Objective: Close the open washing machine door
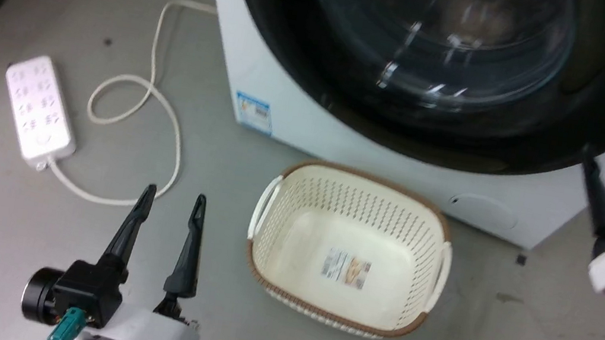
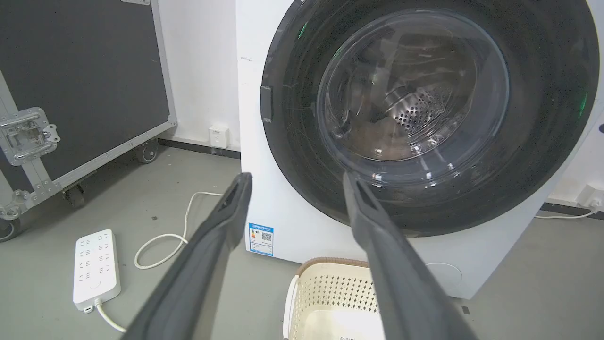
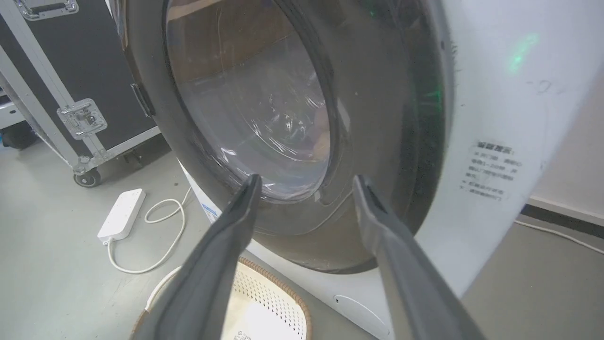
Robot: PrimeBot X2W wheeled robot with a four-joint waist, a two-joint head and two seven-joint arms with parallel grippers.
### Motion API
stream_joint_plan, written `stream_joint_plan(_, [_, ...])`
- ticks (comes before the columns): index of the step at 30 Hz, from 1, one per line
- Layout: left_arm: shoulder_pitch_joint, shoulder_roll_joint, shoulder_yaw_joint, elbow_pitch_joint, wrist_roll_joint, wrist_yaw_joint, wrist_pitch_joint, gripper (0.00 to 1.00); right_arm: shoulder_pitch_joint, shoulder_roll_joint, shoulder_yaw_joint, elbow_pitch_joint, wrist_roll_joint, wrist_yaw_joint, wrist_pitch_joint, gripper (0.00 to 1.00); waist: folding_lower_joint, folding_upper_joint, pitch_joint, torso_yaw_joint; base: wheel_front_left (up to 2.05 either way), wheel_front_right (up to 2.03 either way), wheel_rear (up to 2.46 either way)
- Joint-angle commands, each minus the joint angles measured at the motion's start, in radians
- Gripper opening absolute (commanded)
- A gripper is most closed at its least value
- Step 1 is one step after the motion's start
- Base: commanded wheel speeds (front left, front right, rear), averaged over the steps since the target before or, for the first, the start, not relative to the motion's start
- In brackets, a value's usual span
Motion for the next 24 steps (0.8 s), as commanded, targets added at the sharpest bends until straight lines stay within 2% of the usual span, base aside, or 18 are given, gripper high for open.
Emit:
stream_joint_plan(1, [0.023, 0.001, 0.013, 0.009, 0.007, -0.007, -0.004, 1.0, 0.062, 0.021, -0.031, -0.035, -0.013, -0.001, -0.008, 1.0, 0.0001, -0.0001, -0.076, -0.053, 0.0, 0.0, 0.0])
stream_joint_plan(2, [0.046, 0.001, 0.033, 0.025, 0.006, -0.019, -0.004, 1.0, 0.187, 0.073, -0.1, -0.145, -0.102, -0.001, -0.008, 1.0, 0.0001, -0.0001, -0.126, -0.084, 0.0, 0.0, 0.0])
stream_joint_plan(8, [0.095, 0.002, 0.071, 0.051, 0.008, -0.049, -0.004, 1.0, 0.435, 0.238, -0.322, -0.332, -0.327, -0.001, -0.009, 1.0, 0.0001, -0.0001, -0.196, -0.15, 0.0, 0.0, 0.0])
stream_joint_plan(11, [0.112, 0.003, 0.08, 0.06, 0.013, -0.06, -0.004, 1.0, 0.54, 0.323, -0.405, -0.406, -0.416, -0.001, -0.009, 1.0, 0.0001, -0.0001, -0.216, -0.178, 0.0, 0.0, 0.0])
stream_joint_plan(14, [0.122, 0.003, 0.087, 0.067, 0.017, -0.065, -0.004, 1.0, 0.62, 0.39, -0.452, -0.46, -0.476, -0.001, -0.009, 1.0, 0.0001, -0.0001, -0.222, -0.201, 0.0, 0.0, 0.0])
stream_joint_plan(15, [0.131, 0.003, 0.086, 0.085, 0.017, -0.069, -0.004, 1.0, 0.677, 0.431, -0.465, -0.484, -0.52, -0.001, -0.009, 1.0, 0.0001, -0.0001, -0.226, -0.218, 0.0, 0.0, 0.0])
stream_joint_plan(16, [0.138, 0.002, 0.085, 0.109, 0.014, -0.071, -0.004, 1.0, 0.708, 0.45, -0.459, -0.488, -0.548, -0.001, -0.009, 1.0, 0.0001, -0.0001, -0.228, -0.229, 0.0, 0.0, 0.0])
stream_joint_plan(24, [0.14, 0.002, 0.075, 0.135, 0.034, -0.067, -0.004, 1.0, 0.728, 0.47, -0.449, -0.462, -0.575, -0.001, -0.009, 1.0, 0.0001, -0.0001, -0.227, -0.232, 0.0, 0.0, 0.0])
